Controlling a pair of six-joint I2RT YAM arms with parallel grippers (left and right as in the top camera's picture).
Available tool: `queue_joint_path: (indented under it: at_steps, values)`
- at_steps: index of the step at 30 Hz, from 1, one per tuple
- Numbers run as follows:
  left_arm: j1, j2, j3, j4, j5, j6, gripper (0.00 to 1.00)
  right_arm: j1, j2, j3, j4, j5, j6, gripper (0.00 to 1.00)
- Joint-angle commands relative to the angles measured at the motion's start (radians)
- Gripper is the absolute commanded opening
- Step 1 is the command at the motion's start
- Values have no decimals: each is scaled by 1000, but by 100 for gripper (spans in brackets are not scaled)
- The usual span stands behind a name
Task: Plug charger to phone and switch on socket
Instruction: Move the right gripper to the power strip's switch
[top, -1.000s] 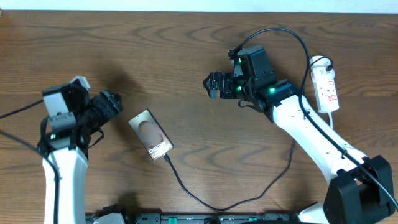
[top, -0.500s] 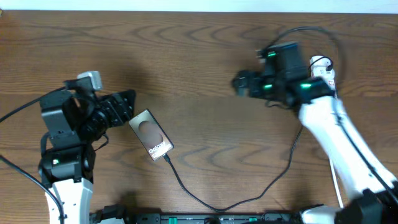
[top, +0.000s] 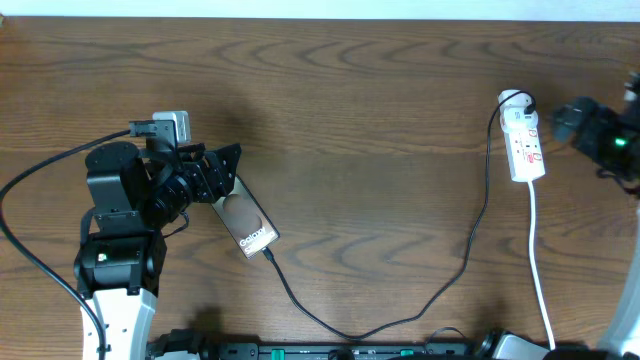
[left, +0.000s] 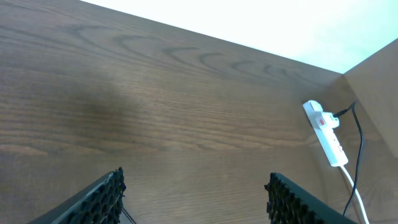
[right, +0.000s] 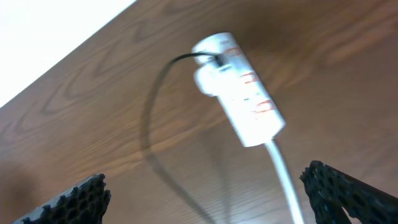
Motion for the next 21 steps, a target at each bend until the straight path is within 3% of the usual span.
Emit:
queue_joint_path:
  at_steps: [1, 6, 11, 16, 21]
  values:
    - [-2, 7, -7, 4, -32, 21, 72, -112, 55, 8, 11, -74, -128, 99]
    - [-2, 28, -7, -7, -43, -15, 71, -216, 232, 8, 93, -397, -346, 99]
    - [-2, 41, -16, -14, -43, -21, 72, -232, 417, 8, 169, -509, -345, 99]
    - [-2, 52, -16, -32, -43, -21, 71, -225, 562, 8, 225, -837, -556, 98]
    - [-2, 69, -16, -41, -43, -21, 71, -195, 636, 8, 298, -786, -534, 99]
